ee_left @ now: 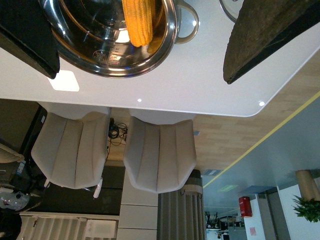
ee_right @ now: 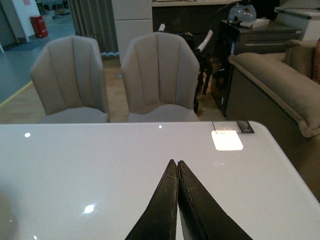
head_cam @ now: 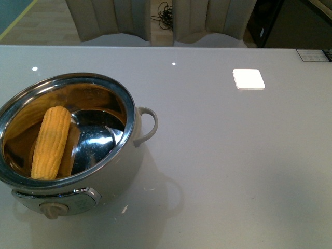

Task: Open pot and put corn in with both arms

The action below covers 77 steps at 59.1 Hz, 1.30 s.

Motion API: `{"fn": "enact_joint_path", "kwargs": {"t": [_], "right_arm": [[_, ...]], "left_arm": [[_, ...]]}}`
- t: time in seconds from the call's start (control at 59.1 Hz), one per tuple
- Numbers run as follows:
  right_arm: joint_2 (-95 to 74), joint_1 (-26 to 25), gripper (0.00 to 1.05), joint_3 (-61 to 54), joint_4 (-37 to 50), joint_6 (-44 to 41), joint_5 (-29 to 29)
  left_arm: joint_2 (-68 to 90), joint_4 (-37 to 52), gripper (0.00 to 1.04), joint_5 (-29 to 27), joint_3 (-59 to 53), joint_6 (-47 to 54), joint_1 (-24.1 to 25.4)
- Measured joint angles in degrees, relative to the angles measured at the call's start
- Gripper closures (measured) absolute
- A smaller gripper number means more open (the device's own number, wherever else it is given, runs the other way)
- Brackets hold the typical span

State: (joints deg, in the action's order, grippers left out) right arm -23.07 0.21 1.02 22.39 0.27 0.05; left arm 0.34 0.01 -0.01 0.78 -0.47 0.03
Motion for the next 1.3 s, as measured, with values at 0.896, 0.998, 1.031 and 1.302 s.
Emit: {"fn": "enact_joint_path", "kwargs": {"t": [0.896,0.998,1.031,1.302], "right_arm": [[22.7,0.0,1.0,0.0,-22.3,-0.1,0.0],[22.7,0.0,0.83,0.0,-22.3,-0.1,0.0],[22.7,0.0,0.78,0.0,-22.3,-0.1,0.0],[22.7,0.0,0.27,0.0,-22.3,-0.1,0.0]], "left_arm": [[0.0,0.0,0.07,0.0,0.0,0.0,0.0],[0.0,0.0,0.07,0.0,0.0,0.0,0.0],[0.0,0.0,0.07,0.0,0.0,0.0,0.0],[0.0,0.0,0.07,0.0,0.0,0.0,0.0]]}}
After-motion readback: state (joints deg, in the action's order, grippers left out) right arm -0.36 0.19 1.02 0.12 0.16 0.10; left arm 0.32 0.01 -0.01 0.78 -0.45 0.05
